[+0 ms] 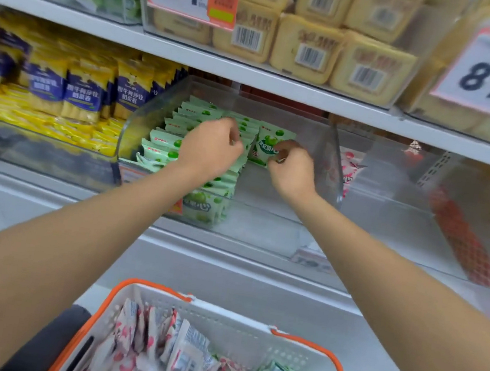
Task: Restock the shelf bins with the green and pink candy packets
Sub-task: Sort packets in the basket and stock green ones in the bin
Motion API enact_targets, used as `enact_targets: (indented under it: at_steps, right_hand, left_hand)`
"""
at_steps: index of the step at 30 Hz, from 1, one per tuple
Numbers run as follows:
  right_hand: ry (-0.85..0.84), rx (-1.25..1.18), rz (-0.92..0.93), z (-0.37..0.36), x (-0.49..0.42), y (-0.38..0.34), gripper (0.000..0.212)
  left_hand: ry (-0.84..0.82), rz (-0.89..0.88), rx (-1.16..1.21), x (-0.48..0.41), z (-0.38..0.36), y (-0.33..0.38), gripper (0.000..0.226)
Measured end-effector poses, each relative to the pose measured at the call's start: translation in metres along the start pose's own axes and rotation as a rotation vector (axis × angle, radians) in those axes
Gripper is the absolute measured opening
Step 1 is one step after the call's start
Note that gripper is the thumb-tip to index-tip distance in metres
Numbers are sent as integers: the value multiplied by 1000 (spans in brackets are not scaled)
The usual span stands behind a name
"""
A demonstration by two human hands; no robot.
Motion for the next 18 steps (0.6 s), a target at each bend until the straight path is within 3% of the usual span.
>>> enact_targets:
  at_steps: [4, 7, 12, 15, 18]
  right_hand:
    - [46, -13, 335, 38, 75, -41, 14]
    - [-24, -2, 418, 36, 133, -32, 12]
    - [-558, 176, 179, -24, 235, 76, 22]
    - [-883, 356, 5, -50, 298, 166, 29]
    - [-1043, 526, -91, -54, 333, 229, 35]
  left_hand:
    - [25, 10, 105, 69, 13, 19, 3]
    - [-98, 101, 196, 125, -9, 10, 6]
    - [-523, 233, 117, 223, -81, -39, 12]
    - [-708, 193, -14, 258, -107, -65, 13]
    - [-853, 154, -81, 274, -124, -70, 17]
Point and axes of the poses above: each hand's wrist, its own x-axis away from the middle knuckle, its own z-axis out of the back of the hand, y = z × x, the point moved 9 cm from there along -x, towards the middle knuckle, and after that the axes turned 8 degrees about y, right-handed, at the moved point
